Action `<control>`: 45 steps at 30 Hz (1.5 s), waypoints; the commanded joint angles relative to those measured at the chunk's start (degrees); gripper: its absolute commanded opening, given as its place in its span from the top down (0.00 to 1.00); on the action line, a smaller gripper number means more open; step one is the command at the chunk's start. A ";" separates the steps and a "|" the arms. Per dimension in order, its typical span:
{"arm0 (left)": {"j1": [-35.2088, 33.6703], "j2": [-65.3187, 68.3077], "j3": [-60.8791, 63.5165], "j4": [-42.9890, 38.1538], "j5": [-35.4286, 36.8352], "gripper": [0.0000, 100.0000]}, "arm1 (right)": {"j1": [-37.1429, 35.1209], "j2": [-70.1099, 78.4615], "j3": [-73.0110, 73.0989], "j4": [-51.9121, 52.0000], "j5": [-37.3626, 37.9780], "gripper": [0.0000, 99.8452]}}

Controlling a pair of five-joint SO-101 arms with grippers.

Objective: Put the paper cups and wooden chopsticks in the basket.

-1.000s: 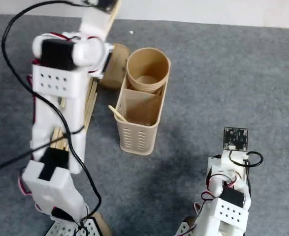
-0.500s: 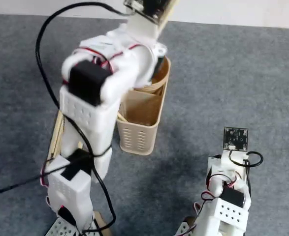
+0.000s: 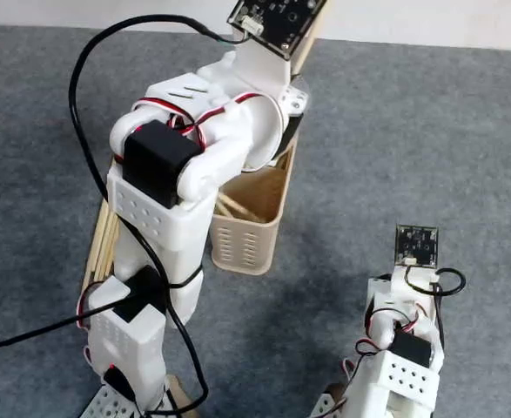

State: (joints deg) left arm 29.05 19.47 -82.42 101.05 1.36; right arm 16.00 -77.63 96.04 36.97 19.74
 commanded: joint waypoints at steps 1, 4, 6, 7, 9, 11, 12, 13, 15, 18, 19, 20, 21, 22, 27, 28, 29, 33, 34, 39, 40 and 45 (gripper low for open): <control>0.40 -0.66 0.40 0.18 0.62 0.95 | -0.31 -0.75 1.80 -1.01 0.44 0.74; 0.40 -0.84 1.89 0.18 0.62 0.91 | -0.40 -0.75 1.80 -1.01 0.44 0.74; 0.31 -0.84 1.89 0.18 0.62 0.92 | -0.40 -0.75 1.80 -1.01 0.44 0.74; -0.04 -0.92 1.89 0.18 0.62 0.91 | -0.40 -0.75 1.80 -1.01 0.44 0.74; -0.40 -1.98 2.15 0.09 0.62 0.91 | -0.40 -0.75 1.80 -1.01 0.44 0.74; -1.54 -3.38 2.24 0.09 0.62 0.91 | -0.40 -0.75 1.80 -1.01 0.44 0.74; -2.07 -4.18 2.24 0.09 0.62 0.91 | -0.40 -0.75 1.80 -1.01 0.44 0.74; -2.86 -5.14 2.24 0.09 0.53 0.91 | -0.40 -0.75 1.80 -1.01 0.44 0.74; -5.32 -6.99 2.33 0.09 0.53 0.91 | -0.48 -0.75 1.80 -1.01 0.44 0.74; -12.62 -9.63 2.86 0.18 0.53 0.91 | -0.48 -0.75 1.80 -1.01 0.44 0.74; -15.87 -10.51 4.18 0.18 0.53 0.91 | -0.48 -0.75 1.80 -1.01 0.44 0.74; -19.74 -11.65 6.73 0.18 0.53 0.91 | -0.48 -0.75 1.80 -1.01 0.44 0.74; -23.96 -12.79 10.42 0.18 0.53 0.91 | -0.48 -0.75 1.80 -1.01 0.44 0.74; -28.18 -14.02 14.99 0.18 0.44 0.91 | -0.48 -0.75 1.80 -1.01 0.44 0.74; -43.30 -15.87 40.40 -0.18 -6.51 0.91 | -0.48 -0.75 1.80 -1.01 0.44 0.74; -45.05 -15.43 45.23 -0.44 -8.88 0.91 | -0.48 -0.75 1.80 -1.01 0.44 0.74; -46.73 -14.90 49.89 -1.76 -10.81 0.91 | -0.48 -0.75 1.80 -1.01 0.44 0.74; -50.95 -11.21 66.07 -9.05 -19.08 0.91 | -0.48 -0.75 1.80 -1.01 0.44 0.74; -51.47 -9.98 69.32 -10.90 -21.01 0.91 | -0.48 -0.75 1.80 -1.01 0.44 0.74; -52.53 -3.21 77.23 -19.08 -25.14 0.82 | -0.48 -0.75 1.80 -1.01 0.44 0.74; -52.62 -1.98 77.41 -20.22 -25.85 0.82 | -0.48 -0.75 1.80 -1.01 0.44 0.74; -52.35 3.12 77.32 -25.41 -26.55 0.83 | -0.48 -0.75 1.80 -1.01 0.44 0.74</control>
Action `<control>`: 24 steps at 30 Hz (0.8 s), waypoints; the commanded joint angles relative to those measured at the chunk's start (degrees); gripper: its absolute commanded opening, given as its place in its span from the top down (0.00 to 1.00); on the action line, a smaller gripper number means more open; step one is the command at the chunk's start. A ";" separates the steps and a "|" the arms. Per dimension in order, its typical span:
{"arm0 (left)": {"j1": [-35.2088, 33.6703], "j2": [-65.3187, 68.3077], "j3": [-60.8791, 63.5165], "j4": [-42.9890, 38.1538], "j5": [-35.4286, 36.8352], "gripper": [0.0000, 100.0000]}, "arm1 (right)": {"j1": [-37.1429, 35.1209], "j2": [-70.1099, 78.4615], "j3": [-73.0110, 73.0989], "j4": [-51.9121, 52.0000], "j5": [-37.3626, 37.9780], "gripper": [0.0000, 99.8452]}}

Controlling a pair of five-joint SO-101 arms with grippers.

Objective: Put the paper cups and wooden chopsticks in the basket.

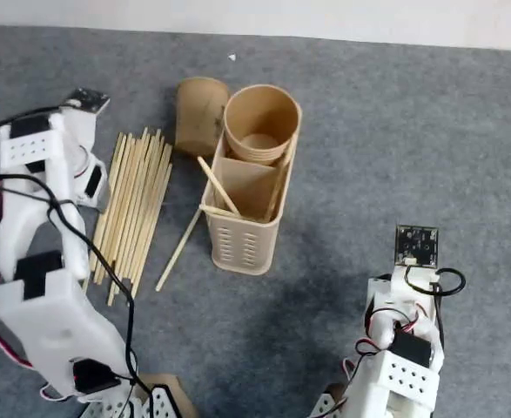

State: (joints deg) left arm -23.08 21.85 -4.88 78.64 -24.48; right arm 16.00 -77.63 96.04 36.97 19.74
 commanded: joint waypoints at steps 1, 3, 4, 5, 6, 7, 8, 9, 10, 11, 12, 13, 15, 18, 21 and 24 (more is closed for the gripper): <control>-0.31 1.63 -0.22 -4.04 -0.70 0.83 | -0.48 -0.75 1.80 -1.01 0.44 0.74; -0.57 3.38 -0.22 -5.63 -0.70 0.83 | -0.57 -0.75 1.80 -1.01 0.44 0.74; -0.66 4.26 -0.22 -6.24 -0.70 0.83 | -0.57 -0.75 1.80 -1.01 0.44 0.74; -0.66 5.14 -0.22 -6.59 -0.70 0.83 | -0.57 -0.75 1.80 -1.01 0.44 0.74; -0.66 5.85 -0.31 -6.77 -0.70 0.83 | -0.57 -0.75 1.80 -1.01 0.44 0.74; -0.48 6.64 -0.40 -6.77 -0.70 0.83 | -0.57 -0.75 1.80 -1.01 0.44 0.74; -0.40 7.34 -0.57 -6.86 -0.70 0.83 | -0.57 -0.75 1.80 -1.01 0.44 0.74; -0.31 7.96 -1.10 -6.86 -0.70 0.83 | -0.57 -0.75 1.80 -1.01 0.44 0.74; -0.31 8.66 -1.71 -6.77 -0.70 0.83 | -0.57 -0.75 1.80 -1.01 0.44 0.74; -0.31 9.45 -2.33 -6.77 -0.70 0.83 | -0.57 -0.75 1.80 -1.01 0.44 0.74; -0.31 10.24 -2.95 -6.68 -0.70 0.83 | -0.57 -0.75 1.80 -1.01 0.44 0.74; -0.31 11.21 -3.56 -6.51 -0.70 0.84 | -0.57 -0.75 1.80 -1.01 0.44 0.74; -0.31 13.32 -4.53 -6.42 -0.70 0.86 | -0.57 -0.75 1.80 -1.01 0.44 0.74; -0.66 16.57 -6.99 -6.33 -0.70 0.90 | -0.57 -0.75 1.80 -1.01 0.44 0.74; -0.75 18.42 -10.42 -5.01 -0.70 0.96 | -0.57 -0.75 1.80 -1.01 0.44 0.74; -0.66 18.07 -15.16 -0.79 -0.53 1.00 | -0.57 -0.75 1.80 -1.01 0.44 0.74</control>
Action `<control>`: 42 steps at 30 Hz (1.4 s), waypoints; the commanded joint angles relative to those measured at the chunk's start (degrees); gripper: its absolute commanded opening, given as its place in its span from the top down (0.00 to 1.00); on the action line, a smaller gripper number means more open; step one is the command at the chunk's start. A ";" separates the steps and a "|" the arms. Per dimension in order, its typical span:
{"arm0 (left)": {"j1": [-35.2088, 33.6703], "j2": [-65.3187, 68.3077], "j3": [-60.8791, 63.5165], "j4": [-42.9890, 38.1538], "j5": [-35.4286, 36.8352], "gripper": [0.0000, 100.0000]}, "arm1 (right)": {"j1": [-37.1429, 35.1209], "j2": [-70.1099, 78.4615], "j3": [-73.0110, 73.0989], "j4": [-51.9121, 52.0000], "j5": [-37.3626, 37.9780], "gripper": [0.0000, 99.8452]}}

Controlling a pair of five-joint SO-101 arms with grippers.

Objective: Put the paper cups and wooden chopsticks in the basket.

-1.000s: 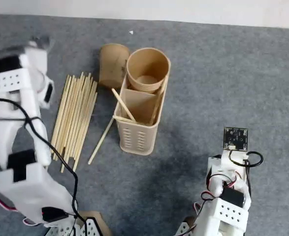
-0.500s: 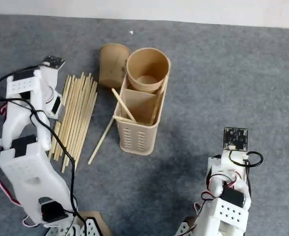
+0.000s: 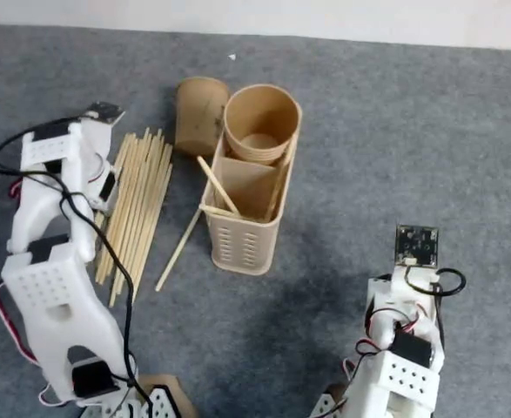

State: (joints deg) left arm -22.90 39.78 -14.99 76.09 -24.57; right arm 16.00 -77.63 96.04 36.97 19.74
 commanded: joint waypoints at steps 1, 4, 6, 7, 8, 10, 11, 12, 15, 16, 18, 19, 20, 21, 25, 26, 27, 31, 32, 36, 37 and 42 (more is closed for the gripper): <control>-0.75 -0.31 -7.16 3.60 -0.35 1.00 | -0.57 -0.75 1.80 -1.01 0.44 0.74; -0.48 -2.51 -13.76 9.41 -0.26 1.00 | -0.57 -0.75 1.71 -1.01 0.44 0.74; -0.04 -4.79 -18.33 13.10 -0.26 1.00 | -0.57 -0.75 1.71 -1.01 0.44 0.74; 0.31 -6.20 -20.53 14.95 -0.26 1.00 | -0.57 -0.75 1.71 -1.01 0.44 0.74; 0.57 -7.78 -22.46 16.70 -0.26 1.00 | -0.57 -0.75 1.71 -1.01 0.44 0.74; 1.98 -11.56 -26.24 20.13 0.70 1.00 | -0.57 -0.75 1.63 -1.01 0.44 0.74; 2.95 -13.58 -27.91 21.54 1.14 1.00 | -0.57 -0.75 1.63 -1.01 0.44 0.74; 3.82 -15.87 -29.14 22.86 1.32 1.00 | -0.57 -0.75 1.63 -1.01 0.44 0.74; 8.31 -23.52 -30.46 25.05 2.02 1.00 | -0.57 -0.75 1.63 -1.01 0.44 0.74; 9.71 -26.42 -30.46 25.14 3.43 1.00 | -0.57 -0.75 1.63 -1.01 0.44 0.74; 12.88 -32.84 -30.46 25.14 5.63 1.00 | -0.57 -0.75 1.63 -1.01 0.44 0.74; 15.08 -36.09 -30.46 25.14 6.42 1.00 | -0.57 -0.75 1.63 -1.01 0.44 0.74; 17.27 -39.34 -30.46 25.14 7.30 1.00 | -0.57 -0.75 1.63 -1.01 0.44 0.74; 19.74 -42.42 -30.46 25.14 8.44 1.00 | -0.57 -0.75 1.63 -1.01 0.44 0.74; 32.13 -53.41 -30.46 25.14 12.92 1.00 | -0.57 -0.75 1.63 -1.01 0.44 0.74; 35.03 -55.87 -30.46 25.14 13.98 1.00 | -0.57 -0.75 1.63 -1.01 0.44 0.74; 37.67 -58.15 -30.46 25.14 14.68 1.00 | -0.57 -0.75 1.63 -1.01 0.44 0.74; 46.73 -65.54 -30.20 25.14 15.12 1.00 | -0.57 -0.75 1.63 -1.01 0.44 0.74; 48.40 -67.30 -29.14 25.14 15.47 1.00 | -0.57 -0.75 1.63 -1.01 0.44 0.74; 52.18 -74.77 -20.70 23.74 17.32 1.00 | -0.57 -0.75 1.63 -1.01 0.44 0.74; 52.35 -77.41 -17.10 22.07 17.32 1.00 | -0.57 -0.75 1.63 -1.01 0.44 0.74; 52.18 -92.35 9.36 7.38 17.14 1.00 | -0.48 -0.75 1.63 -1.01 0.44 0.74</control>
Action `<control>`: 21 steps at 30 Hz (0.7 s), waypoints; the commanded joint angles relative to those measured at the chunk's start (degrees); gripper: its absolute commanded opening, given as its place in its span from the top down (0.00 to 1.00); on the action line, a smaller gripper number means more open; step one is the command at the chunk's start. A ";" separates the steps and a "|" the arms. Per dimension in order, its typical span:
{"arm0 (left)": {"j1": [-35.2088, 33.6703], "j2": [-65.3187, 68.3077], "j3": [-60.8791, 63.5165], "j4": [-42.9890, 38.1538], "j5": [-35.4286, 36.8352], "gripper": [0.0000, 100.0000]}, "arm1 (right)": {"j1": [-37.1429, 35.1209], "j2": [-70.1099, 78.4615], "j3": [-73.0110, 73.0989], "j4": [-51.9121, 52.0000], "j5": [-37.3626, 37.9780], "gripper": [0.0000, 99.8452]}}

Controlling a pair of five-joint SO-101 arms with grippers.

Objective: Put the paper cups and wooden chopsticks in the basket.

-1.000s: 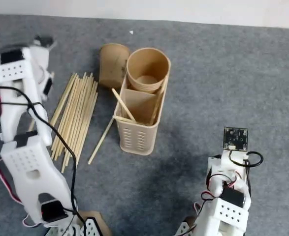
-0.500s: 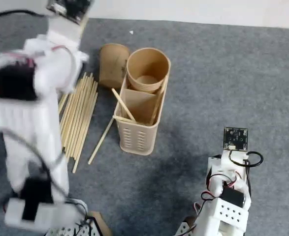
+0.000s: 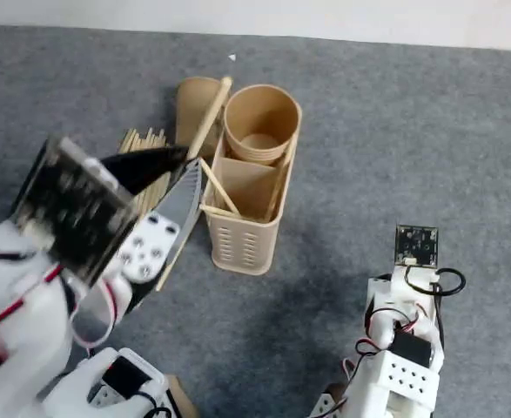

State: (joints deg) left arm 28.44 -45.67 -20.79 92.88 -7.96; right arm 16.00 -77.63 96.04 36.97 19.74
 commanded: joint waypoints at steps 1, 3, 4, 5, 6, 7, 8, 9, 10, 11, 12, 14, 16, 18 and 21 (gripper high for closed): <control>0.84 -9.36 20.53 -14.07 0.00 1.00 | -0.48 -0.75 1.63 -1.01 0.44 0.74; 0.84 -11.91 29.67 -24.26 -1.32 1.00 | -0.48 -0.75 1.63 -1.01 0.44 0.74; 0.84 -12.09 32.48 -29.10 -1.41 1.00 | -0.48 -0.75 1.63 -1.01 0.44 0.74; 0.84 -11.74 34.24 -33.85 -1.41 1.00 | -0.48 -0.75 1.63 -1.01 0.44 0.74; 0.84 -11.03 35.30 -37.98 -1.41 1.00 | -0.48 -0.75 1.63 -1.01 0.44 0.74; 1.01 -10.15 35.65 -41.76 -1.32 1.00 | -0.48 -0.75 1.63 -1.01 0.44 0.74; 1.10 -8.84 35.65 -44.66 -1.32 1.00 | -0.48 -0.75 1.63 -1.01 0.44 0.74; 1.19 -7.43 35.12 -46.68 -0.62 1.00 | -0.48 -0.75 1.63 -1.01 0.44 0.74; 1.19 -6.02 34.33 -47.65 0.53 1.00 | -0.48 -0.75 1.63 -1.01 0.44 0.74; 1.19 -4.53 33.45 -47.74 1.67 1.00 | -0.48 -0.75 1.63 -1.01 0.44 0.74; 1.19 -3.12 32.75 -47.74 2.37 1.00 | -0.48 -0.75 1.63 -1.01 0.44 0.74; 0.92 -0.75 32.48 -47.65 3.08 1.00 | -0.48 -0.75 1.63 -1.01 0.44 0.74; 0.92 0.57 34.24 -47.65 3.08 1.00 | -0.48 -0.75 1.63 -1.01 0.44 0.74; 0.92 0.66 37.67 -47.91 3.08 1.00 | -0.48 -0.75 1.63 -1.01 0.44 0.74; 1.10 0.66 41.45 -47.91 3.08 0.99 | -0.48 -0.75 1.71 -1.01 0.44 0.74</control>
State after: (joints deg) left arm 29.05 -45.14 18.95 46.20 -5.41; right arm 16.00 -77.63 96.04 36.97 19.74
